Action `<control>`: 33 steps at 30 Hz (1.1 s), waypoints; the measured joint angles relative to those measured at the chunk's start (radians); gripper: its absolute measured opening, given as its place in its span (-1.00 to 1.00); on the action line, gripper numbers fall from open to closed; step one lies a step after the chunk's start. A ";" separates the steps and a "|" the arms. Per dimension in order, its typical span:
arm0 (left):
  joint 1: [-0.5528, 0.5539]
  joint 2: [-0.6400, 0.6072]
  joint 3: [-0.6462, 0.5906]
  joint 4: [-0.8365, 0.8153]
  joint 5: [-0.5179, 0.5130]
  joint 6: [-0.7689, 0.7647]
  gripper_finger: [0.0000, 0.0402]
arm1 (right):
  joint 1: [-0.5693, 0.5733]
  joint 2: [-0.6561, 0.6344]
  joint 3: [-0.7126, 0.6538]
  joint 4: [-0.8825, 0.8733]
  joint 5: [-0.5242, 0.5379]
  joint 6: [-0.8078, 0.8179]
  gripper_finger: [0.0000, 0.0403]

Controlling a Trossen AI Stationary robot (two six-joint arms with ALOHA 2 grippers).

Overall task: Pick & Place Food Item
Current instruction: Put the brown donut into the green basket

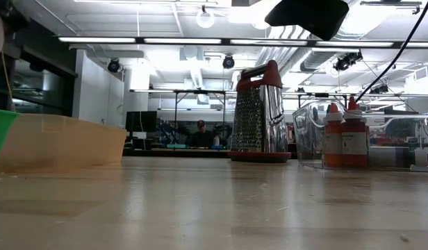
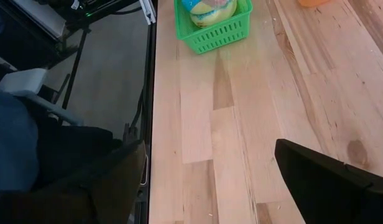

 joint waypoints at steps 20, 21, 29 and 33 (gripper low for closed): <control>0.114 0.001 -0.049 0.111 0.269 0.155 -0.01 | 0.000 0.000 0.000 0.000 0.000 0.000 0.73; 0.122 0.001 -0.049 0.117 0.285 0.160 -0.01 | 0.000 0.000 0.000 0.000 0.000 0.000 0.73; 0.145 0.015 -0.049 0.118 0.309 0.184 -0.01 | 0.000 0.000 0.000 0.000 0.000 0.000 0.73; 0.145 0.036 -0.050 0.132 0.341 0.184 -0.01 | 0.000 0.000 0.000 0.000 0.000 0.000 0.73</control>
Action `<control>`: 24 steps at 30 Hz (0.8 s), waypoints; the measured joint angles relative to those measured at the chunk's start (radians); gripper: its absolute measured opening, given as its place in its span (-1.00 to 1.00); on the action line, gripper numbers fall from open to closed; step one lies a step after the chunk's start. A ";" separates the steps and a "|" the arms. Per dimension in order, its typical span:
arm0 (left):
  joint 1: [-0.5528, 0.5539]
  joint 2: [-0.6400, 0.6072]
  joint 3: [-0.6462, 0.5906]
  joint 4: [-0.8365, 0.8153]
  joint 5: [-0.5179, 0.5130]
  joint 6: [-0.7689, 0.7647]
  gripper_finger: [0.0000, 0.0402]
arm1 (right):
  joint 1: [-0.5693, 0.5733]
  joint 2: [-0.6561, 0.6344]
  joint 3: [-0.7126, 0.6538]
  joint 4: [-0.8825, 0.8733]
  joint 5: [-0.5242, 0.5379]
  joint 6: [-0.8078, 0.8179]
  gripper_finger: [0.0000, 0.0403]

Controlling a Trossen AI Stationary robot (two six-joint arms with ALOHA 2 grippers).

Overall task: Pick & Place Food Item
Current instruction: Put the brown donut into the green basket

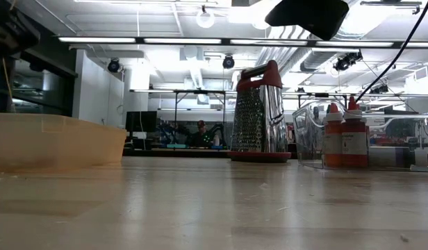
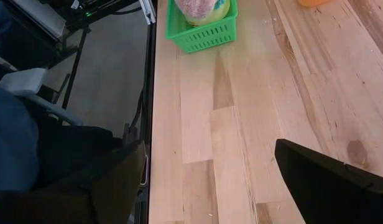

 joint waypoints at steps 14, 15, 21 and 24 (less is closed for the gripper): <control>0.006 0.029 -0.001 0.024 0.027 0.052 -0.01 | 0.000 0.000 0.000 0.008 0.000 0.000 0.73; 0.009 0.038 -0.002 0.028 0.034 0.052 -0.01 | 0.000 0.000 0.000 0.008 0.000 0.000 0.73; 0.038 0.101 -0.002 0.080 0.117 0.063 -0.01 | 0.000 0.000 0.000 0.007 0.000 0.000 0.73; 0.056 0.125 -0.002 0.082 0.141 0.067 -0.01 | 0.000 0.000 0.000 0.007 0.000 0.000 0.73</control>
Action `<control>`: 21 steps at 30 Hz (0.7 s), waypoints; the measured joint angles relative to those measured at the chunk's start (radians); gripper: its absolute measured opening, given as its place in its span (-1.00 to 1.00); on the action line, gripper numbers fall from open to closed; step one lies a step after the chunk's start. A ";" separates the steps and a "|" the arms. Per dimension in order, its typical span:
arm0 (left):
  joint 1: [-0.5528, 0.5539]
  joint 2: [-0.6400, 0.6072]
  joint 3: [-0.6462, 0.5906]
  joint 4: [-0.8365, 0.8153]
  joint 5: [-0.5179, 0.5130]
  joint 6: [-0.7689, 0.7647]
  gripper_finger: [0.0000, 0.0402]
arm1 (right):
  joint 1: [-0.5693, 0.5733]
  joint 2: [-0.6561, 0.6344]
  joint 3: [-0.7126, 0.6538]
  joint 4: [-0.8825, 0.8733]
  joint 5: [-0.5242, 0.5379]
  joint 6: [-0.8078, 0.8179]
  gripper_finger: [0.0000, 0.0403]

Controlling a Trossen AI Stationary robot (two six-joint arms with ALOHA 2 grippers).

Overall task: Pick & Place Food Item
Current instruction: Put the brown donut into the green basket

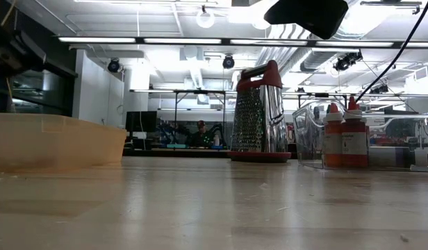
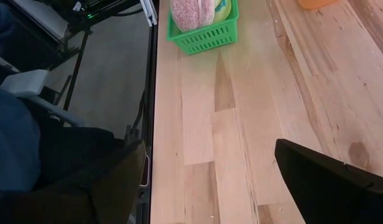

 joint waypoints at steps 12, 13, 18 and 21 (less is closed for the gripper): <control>0.053 0.044 0.000 -0.015 0.061 0.000 -0.01 | 0.000 0.000 0.000 0.000 0.000 0.000 0.73; 0.056 0.044 0.000 -0.023 0.061 0.000 -0.01 | 0.000 0.000 0.000 0.000 0.000 0.000 0.73; 0.061 0.043 -0.012 -0.028 0.060 -0.021 -0.01 | 0.000 0.000 0.000 0.000 0.000 0.000 0.73; 0.061 0.043 -0.013 -0.028 0.059 -0.023 -0.01 | 0.000 0.000 0.000 0.000 0.000 0.000 0.73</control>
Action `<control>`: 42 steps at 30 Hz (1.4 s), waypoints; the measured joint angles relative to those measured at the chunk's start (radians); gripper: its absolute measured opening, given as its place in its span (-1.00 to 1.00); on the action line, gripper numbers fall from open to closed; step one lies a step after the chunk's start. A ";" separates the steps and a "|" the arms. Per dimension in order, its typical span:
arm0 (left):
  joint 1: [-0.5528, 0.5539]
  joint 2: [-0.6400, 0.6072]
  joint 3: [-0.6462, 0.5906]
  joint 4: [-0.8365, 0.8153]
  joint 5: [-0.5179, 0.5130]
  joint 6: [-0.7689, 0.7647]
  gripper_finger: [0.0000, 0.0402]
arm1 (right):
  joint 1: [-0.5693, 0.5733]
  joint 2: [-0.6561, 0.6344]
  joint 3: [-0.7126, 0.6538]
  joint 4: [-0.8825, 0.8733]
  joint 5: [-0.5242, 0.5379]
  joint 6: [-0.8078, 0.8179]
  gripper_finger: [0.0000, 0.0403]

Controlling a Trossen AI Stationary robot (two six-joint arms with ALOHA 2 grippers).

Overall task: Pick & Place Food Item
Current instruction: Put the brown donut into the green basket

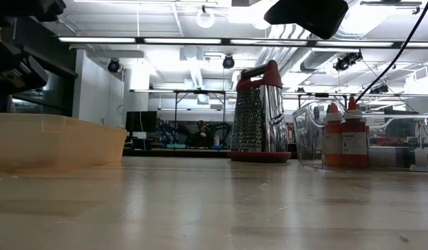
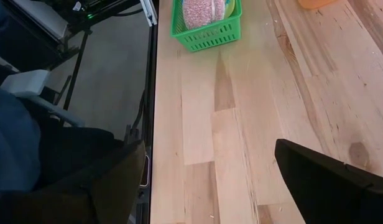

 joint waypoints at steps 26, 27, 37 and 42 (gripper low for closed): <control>0.000 0.000 -0.002 0.017 -0.010 0.034 0.54 | 0.000 0.000 0.000 0.000 0.000 0.000 0.73; 0.000 -0.002 -0.002 0.018 -0.009 0.038 0.54 | 0.000 0.000 0.000 0.000 0.000 0.000 0.73; 0.000 -0.018 -0.002 0.020 -0.010 0.064 0.55 | 0.000 0.000 0.000 0.000 0.000 0.000 0.73; 0.000 -0.024 -0.002 0.020 -0.009 0.065 0.55 | 0.000 0.000 0.000 0.000 0.000 0.000 0.73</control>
